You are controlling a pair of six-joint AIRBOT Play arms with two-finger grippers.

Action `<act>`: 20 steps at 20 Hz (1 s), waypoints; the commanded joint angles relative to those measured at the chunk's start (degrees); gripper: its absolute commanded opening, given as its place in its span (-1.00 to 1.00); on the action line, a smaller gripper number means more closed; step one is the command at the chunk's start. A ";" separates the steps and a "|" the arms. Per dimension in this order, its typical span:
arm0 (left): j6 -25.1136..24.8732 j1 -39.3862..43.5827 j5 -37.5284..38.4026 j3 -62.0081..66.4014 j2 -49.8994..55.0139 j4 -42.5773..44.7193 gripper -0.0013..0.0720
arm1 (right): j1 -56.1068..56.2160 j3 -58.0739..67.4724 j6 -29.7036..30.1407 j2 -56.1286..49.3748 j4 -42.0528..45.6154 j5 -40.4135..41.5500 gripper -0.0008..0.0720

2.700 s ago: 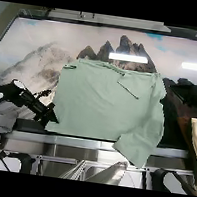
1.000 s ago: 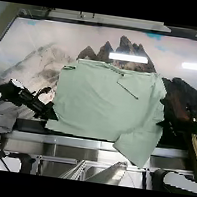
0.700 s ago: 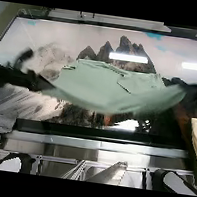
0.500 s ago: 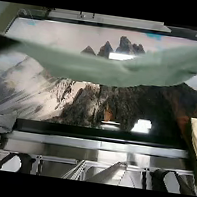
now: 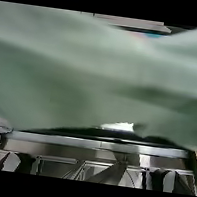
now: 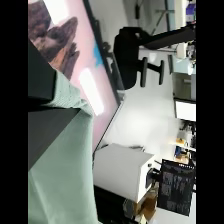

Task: Fold the shirts.

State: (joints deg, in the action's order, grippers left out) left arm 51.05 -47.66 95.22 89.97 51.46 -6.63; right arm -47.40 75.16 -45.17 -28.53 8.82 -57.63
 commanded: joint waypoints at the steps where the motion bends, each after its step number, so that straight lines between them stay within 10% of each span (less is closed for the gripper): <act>1: 3.85 14.62 -1.16 0.74 9.92 18.67 -0.90 | 1.03 -4.28 -3.67 -8.61 -1.79 -10.43 -0.92; 7: 4.17 34.86 -9.81 0.79 35.26 40.13 -0.90 | 18.53 -21.20 5.73 -33.35 0.11 -5.53 -0.92; 13: 1.44 32.15 -15.65 1.57 59.43 44.70 -0.90 | 21.77 -18.86 16.55 -67.58 -12.50 -3.56 -0.92; 20: 4.90 29.64 -9.70 18.64 73.66 44.72 -0.90 | 21.51 -3.74 12.37 -84.39 -13.66 -9.77 -0.92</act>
State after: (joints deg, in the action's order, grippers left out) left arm 54.11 -17.54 82.96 102.21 120.07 37.26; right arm -25.82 66.50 -31.48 -107.77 -3.79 -66.02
